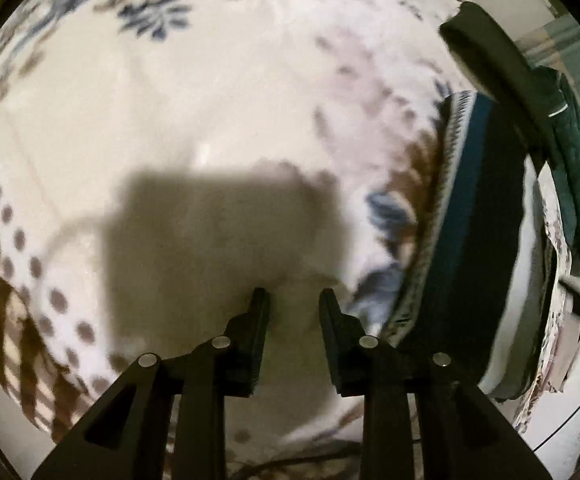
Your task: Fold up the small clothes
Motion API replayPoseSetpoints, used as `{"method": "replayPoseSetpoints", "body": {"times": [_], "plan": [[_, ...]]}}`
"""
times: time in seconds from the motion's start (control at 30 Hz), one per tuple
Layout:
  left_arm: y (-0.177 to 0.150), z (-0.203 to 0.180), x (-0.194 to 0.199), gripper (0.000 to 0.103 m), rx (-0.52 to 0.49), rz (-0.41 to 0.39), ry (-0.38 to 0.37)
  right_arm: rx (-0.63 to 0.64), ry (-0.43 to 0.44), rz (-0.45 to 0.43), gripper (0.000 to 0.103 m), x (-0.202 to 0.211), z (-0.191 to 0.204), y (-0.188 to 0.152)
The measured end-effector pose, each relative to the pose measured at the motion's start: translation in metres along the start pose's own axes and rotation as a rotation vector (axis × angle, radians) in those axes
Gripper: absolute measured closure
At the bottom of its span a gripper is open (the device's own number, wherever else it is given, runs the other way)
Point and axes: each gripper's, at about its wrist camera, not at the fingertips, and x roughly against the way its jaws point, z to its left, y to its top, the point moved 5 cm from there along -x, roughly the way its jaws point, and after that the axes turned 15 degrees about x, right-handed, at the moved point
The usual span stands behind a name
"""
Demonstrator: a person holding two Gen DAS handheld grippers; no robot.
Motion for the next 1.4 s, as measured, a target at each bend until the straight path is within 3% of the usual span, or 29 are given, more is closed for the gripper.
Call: {"method": "replayPoseSetpoints", "body": {"times": [0.07,0.1,0.13,0.2,0.23,0.27,0.3,0.37,0.43,0.57,0.6,0.63,0.7,0.73,0.87,0.97,1.0,1.03,1.07,1.23,1.4], "plan": [[0.001,0.001,-0.007,0.068,0.013,0.019,-0.032,-0.081,0.029,-0.004,0.04,-0.006,-0.026,-0.006],[0.002,0.001,-0.009,0.049,0.033,0.037,-0.075,-0.094,0.057,-0.005,0.04,-0.011,-0.033,-0.006],[0.004,-0.001,-0.01,0.022,0.063,0.059,-0.147,-0.097,0.098,-0.015,0.04,-0.017,-0.035,-0.004],[0.009,-0.003,-0.013,0.001,0.135,0.101,-0.27,-0.076,0.184,-0.049,0.04,-0.027,-0.029,0.002],[0.012,-0.003,-0.015,0.001,0.153,0.111,-0.267,-0.057,0.192,-0.058,0.043,-0.031,-0.027,0.004],[0.014,-0.003,-0.018,0.001,0.163,0.123,-0.252,-0.028,0.186,-0.074,0.055,-0.034,-0.021,0.008],[0.014,-0.004,-0.019,0.0,0.163,0.131,-0.239,0.01,0.174,-0.091,0.102,-0.037,-0.015,0.012],[0.014,-0.005,-0.02,0.0,0.145,0.138,-0.215,0.03,0.083,-0.132,0.1,-0.033,-0.014,0.021],[0.013,-0.007,-0.02,0.0,0.116,0.143,-0.197,-0.034,0.035,-0.185,0.1,-0.025,-0.028,0.03],[0.012,-0.007,-0.02,0.0,0.121,0.129,-0.188,-0.041,0.068,-0.075,0.099,-0.04,-0.034,0.025],[0.012,-0.007,-0.02,0.0,0.14,0.112,-0.189,-0.036,0.058,-0.044,0.092,-0.038,-0.036,0.019],[0.011,-0.006,-0.02,0.0,0.159,0.093,-0.19,-0.034,0.04,-0.028,0.072,-0.034,-0.037,0.014],[0.013,-0.009,-0.022,0.0,0.198,0.064,-0.182,-0.046,0.025,-0.037,0.048,-0.016,-0.042,-0.007],[0.011,-0.009,-0.022,0.0,0.207,0.055,-0.175,-0.06,0.037,-0.044,0.046,-0.007,-0.044,-0.021],[0.003,-0.016,-0.024,0.0,0.159,0.027,-0.12,-0.125,0.082,0.024,0.046,0.004,-0.054,-0.089],[-0.001,-0.018,-0.021,0.0,0.114,0.007,-0.087,-0.228,0.132,0.106,0.046,-0.011,-0.06,-0.135],[-0.002,-0.017,-0.02,0.0,0.112,0.002,-0.085,-0.262,0.169,0.118,0.052,-0.017,-0.061,-0.147],[-0.003,-0.017,-0.019,0.0,0.113,0.0,-0.085,-0.275,0.164,0.103,0.09,-0.018,-0.061,-0.154],[-0.003,-0.018,-0.018,0.0,0.116,0.001,-0.086,-0.267,0.141,0.088,0.095,-0.017,-0.06,-0.157],[-0.004,-0.019,-0.008,0.0,0.088,0.027,-0.111,-0.258,0.042,0.012,0.096,0.014,-0.051,-0.162],[-0.006,-0.026,0.007,0.0,0.034,0.04,-0.164,-0.252,0.003,0.085,0.096,0.001,-0.064,-0.172]]}}
